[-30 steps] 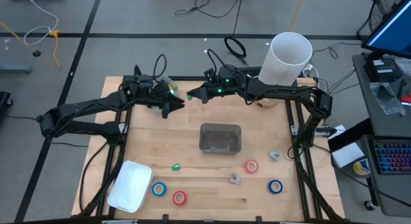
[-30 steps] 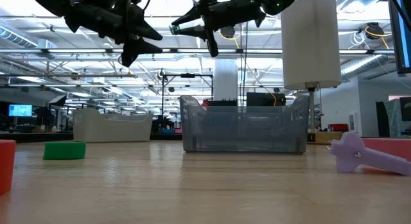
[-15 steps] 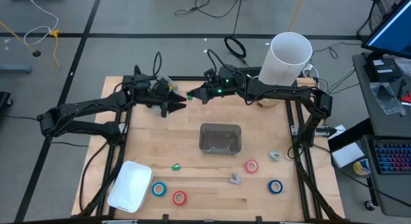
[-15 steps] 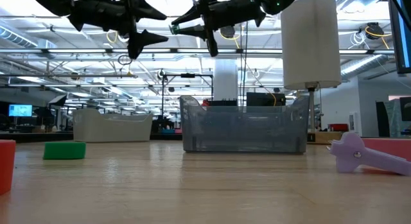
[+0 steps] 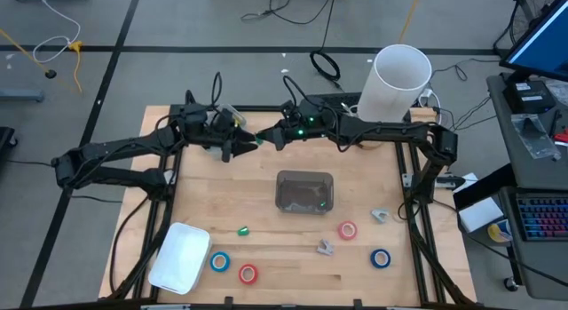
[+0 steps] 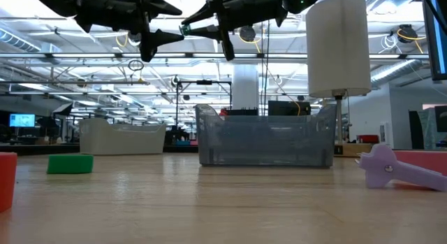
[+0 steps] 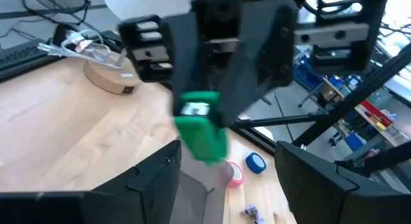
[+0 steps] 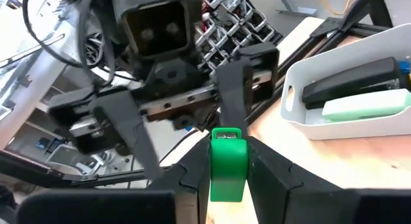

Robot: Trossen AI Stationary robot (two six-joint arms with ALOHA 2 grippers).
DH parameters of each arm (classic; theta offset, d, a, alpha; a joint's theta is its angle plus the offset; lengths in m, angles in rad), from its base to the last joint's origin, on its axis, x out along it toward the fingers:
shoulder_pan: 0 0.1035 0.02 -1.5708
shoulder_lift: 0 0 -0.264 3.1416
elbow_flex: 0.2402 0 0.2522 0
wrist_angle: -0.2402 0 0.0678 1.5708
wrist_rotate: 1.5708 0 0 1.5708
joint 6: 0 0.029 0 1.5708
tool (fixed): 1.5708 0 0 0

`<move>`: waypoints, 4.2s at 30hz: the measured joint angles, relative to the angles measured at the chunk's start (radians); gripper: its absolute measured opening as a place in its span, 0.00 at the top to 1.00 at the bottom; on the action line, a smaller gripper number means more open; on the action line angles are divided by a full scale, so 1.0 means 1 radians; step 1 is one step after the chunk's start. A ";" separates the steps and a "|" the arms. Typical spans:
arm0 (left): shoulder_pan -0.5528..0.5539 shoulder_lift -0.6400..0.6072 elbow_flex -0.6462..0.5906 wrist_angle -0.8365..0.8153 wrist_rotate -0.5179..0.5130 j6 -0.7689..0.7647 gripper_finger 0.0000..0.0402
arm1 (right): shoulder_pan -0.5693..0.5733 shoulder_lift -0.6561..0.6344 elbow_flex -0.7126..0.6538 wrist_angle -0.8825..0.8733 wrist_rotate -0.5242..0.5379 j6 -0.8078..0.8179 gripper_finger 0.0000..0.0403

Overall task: Pick and place Stapler, Stapler remover, tape
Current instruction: Put the top green stapler into the gray bin, then put the green stapler into the gray bin

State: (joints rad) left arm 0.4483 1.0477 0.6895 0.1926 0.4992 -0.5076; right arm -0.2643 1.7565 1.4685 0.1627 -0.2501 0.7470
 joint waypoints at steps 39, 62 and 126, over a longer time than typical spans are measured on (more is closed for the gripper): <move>-0.027 0.047 0.000 0.114 0.043 -0.053 0.82 | 0.041 0.000 0.002 0.050 0.014 0.012 0.80; 0.075 0.043 0.000 -0.403 -0.075 0.075 0.82 | 0.022 0.002 0.002 0.042 0.014 -0.061 0.63; 0.354 0.224 0.191 -0.712 -0.218 0.346 0.70 | 0.017 0.000 0.001 -0.005 -0.100 -0.134 0.61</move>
State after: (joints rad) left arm 0.8020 1.2716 0.8803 -0.5195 0.2809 -0.1620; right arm -0.2474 1.7569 1.4696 0.1573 -0.3505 0.6131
